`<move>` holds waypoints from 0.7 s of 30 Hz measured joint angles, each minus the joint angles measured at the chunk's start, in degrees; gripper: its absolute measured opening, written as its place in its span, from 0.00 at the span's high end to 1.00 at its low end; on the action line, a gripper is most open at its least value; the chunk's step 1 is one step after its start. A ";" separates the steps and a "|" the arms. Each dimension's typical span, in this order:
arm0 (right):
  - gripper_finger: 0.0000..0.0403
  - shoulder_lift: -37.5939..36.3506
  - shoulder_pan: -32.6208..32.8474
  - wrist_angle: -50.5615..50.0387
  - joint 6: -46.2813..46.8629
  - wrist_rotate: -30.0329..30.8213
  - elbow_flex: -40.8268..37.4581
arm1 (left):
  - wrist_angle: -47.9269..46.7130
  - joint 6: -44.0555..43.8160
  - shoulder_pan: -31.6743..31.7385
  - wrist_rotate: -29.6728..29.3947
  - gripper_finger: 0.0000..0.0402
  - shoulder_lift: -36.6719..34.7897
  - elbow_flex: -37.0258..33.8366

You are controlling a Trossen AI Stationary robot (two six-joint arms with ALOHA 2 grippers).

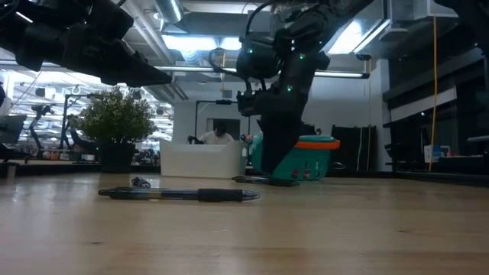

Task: Sort pens & pencils
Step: Put the top right black pen into the white bin

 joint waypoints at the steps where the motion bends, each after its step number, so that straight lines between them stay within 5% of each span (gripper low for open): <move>1: 0.49 0.39 0.00 0.01 0.02 -0.02 0.00 | 0.00 0.02 0.00 0.00 0.72 0.00 0.00; 21: 0.50 3.36 0.44 -0.61 -1.35 0.13 0.68 | 0.00 0.03 0.00 0.00 0.72 0.00 0.02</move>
